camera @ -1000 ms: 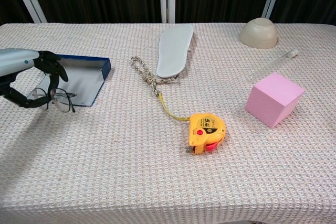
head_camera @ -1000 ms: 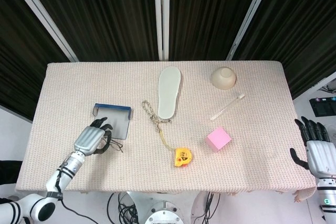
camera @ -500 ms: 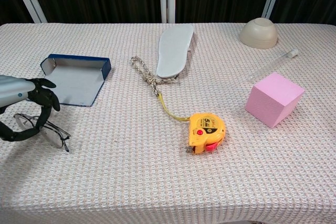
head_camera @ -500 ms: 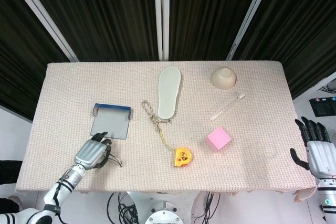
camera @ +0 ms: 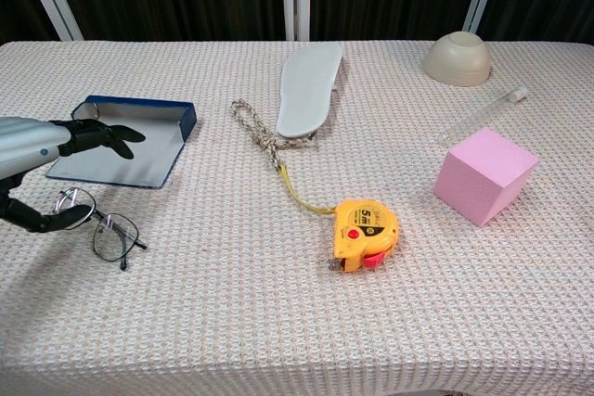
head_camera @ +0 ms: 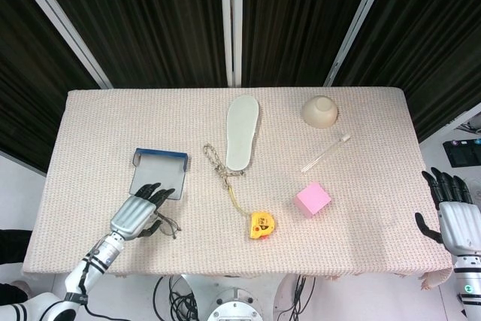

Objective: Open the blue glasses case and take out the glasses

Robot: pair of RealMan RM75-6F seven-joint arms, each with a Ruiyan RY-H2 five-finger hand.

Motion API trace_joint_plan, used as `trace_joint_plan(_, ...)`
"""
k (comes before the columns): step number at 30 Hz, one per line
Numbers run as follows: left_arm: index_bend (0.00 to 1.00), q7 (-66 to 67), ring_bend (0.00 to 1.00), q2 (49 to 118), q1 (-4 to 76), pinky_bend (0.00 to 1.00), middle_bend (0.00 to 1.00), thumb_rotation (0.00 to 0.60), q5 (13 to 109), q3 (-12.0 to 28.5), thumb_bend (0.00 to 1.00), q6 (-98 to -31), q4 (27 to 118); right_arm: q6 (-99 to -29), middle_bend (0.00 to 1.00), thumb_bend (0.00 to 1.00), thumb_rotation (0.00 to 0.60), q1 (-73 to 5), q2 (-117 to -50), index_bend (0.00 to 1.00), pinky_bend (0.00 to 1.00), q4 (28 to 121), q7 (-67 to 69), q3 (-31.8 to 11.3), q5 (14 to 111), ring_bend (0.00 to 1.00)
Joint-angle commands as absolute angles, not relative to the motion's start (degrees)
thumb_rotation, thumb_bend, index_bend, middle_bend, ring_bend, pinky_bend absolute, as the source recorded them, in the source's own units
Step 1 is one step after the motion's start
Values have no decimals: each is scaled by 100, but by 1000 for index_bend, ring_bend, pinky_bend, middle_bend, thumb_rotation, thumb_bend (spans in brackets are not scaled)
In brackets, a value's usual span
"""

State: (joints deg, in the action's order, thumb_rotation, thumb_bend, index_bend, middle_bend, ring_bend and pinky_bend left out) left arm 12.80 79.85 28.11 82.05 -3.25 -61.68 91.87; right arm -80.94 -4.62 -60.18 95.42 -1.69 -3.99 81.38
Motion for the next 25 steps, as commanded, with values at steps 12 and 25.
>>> trace_joint_plan(12, 8, 1126, 0, 7645, 2169, 78, 110, 600, 8391, 225, 408, -7852, 8731, -8170, 0, 329, 600, -439, -6026, 0, 0, 9546, -213, -395, 8190, 0)
trace_joint_plan(25, 11, -216, 0, 6838, 1350, 18, 43, 600, 7900, 161, 328, -8124, 8284, -8306, 0, 328, 600, -381, -6173, 0, 0, 9701, -793, -436, 8029, 0)
